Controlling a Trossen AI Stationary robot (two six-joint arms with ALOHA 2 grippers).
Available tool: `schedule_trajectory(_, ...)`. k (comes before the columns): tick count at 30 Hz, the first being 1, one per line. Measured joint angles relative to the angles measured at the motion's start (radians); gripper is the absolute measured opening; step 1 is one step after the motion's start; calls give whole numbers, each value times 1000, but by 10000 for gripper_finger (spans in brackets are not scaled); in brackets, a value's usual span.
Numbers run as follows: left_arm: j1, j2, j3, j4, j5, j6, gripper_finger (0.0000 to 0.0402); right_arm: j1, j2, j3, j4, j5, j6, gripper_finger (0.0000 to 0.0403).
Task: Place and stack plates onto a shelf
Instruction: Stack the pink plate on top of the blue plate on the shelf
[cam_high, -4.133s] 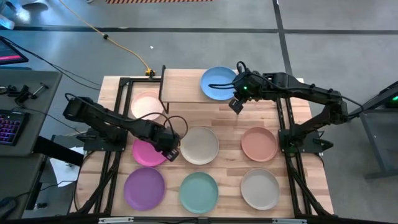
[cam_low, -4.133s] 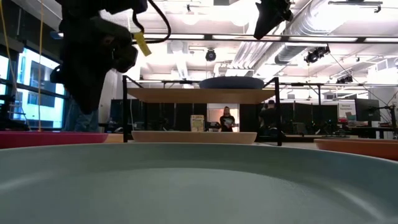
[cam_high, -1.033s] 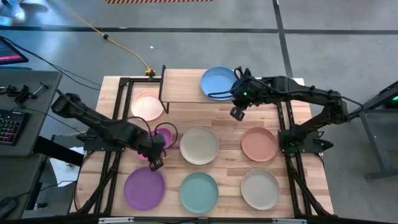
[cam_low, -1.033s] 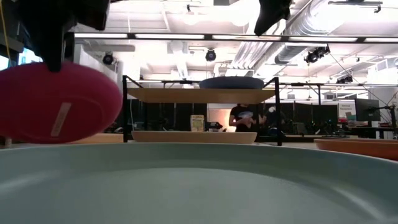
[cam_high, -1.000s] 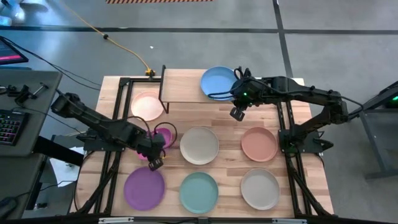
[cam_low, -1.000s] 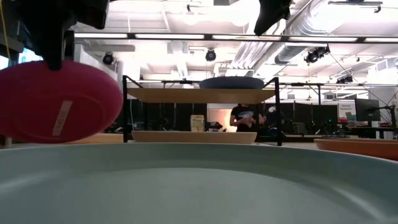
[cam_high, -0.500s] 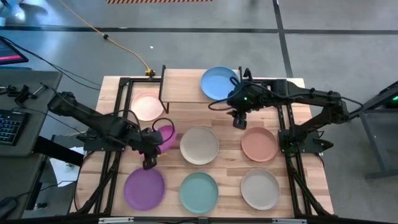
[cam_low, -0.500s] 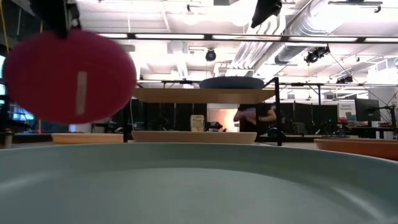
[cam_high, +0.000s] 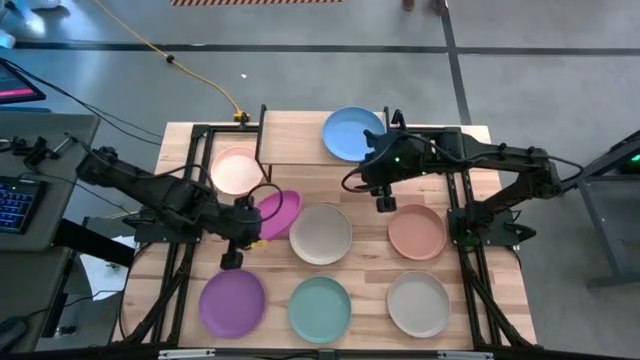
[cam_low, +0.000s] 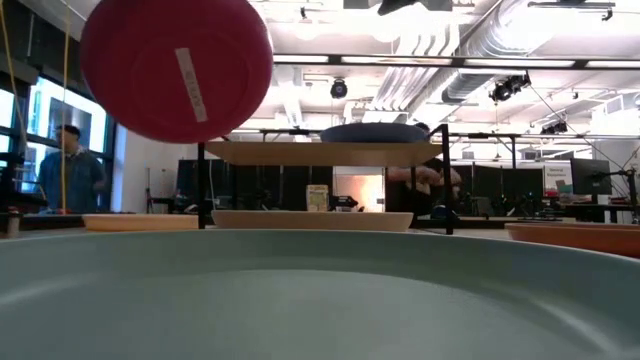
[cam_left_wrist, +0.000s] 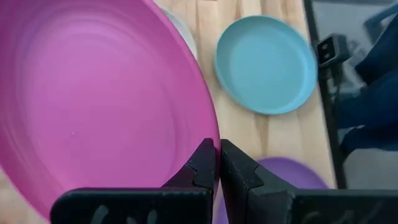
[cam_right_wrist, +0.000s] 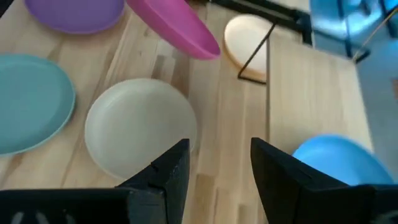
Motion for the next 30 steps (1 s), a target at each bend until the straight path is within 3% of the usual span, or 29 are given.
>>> schedule_trajectory(12, 78, 14, 69, -56, -31, 334, 0, 0, 0, 0, 133, -127, -229, 148)
schedule_trajectory(22, 158, 14, 108, -56, -116, 654, 0, 0, 0, 0, 206, -152, -465, 148)
schedule_trajectory(30, 225, 14, 112, -28, -142, 787, 0, 0, 0, 0, 275, -173, -611, 148)
